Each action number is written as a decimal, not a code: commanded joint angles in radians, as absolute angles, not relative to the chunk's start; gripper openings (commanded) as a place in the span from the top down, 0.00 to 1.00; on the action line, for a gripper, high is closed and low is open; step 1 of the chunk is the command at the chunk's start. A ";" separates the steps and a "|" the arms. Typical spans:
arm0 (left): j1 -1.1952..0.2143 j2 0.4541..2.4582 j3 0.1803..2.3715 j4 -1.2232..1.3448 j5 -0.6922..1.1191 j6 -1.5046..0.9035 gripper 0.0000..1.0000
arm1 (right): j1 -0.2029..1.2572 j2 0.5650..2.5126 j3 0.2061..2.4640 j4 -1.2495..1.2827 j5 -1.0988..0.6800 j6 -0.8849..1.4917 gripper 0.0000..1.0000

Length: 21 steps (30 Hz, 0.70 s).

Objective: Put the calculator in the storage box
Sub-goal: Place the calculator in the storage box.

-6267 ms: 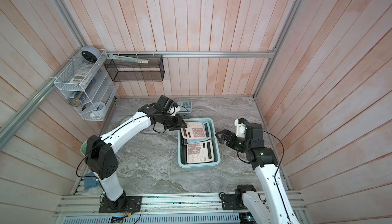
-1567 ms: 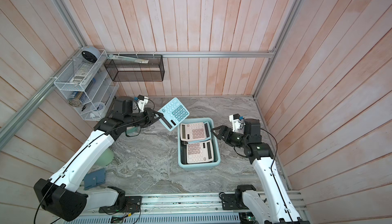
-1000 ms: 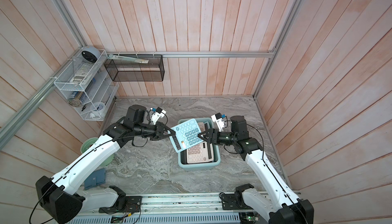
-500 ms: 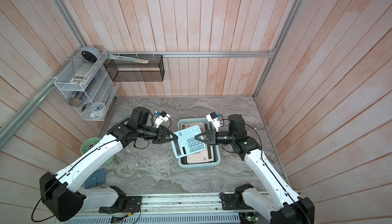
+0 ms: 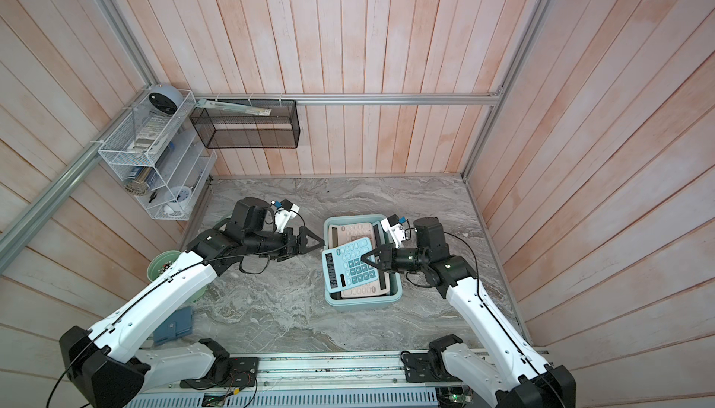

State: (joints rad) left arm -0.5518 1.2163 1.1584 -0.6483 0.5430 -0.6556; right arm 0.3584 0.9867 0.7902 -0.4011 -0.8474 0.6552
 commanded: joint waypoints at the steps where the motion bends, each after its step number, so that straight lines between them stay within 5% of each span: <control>1: -0.554 1.190 1.099 -0.625 0.455 -0.680 0.00 | 0.351 0.970 0.766 -0.428 -0.808 0.688 1.00; 13: -0.569 1.186 0.954 -0.484 0.466 -0.753 0.00 | 0.343 0.973 0.694 -0.396 -0.762 0.754 1.00; 21: -0.593 1.215 0.952 -0.448 0.462 -0.767 0.00 | 0.324 0.974 0.760 -0.556 -0.724 0.639 0.70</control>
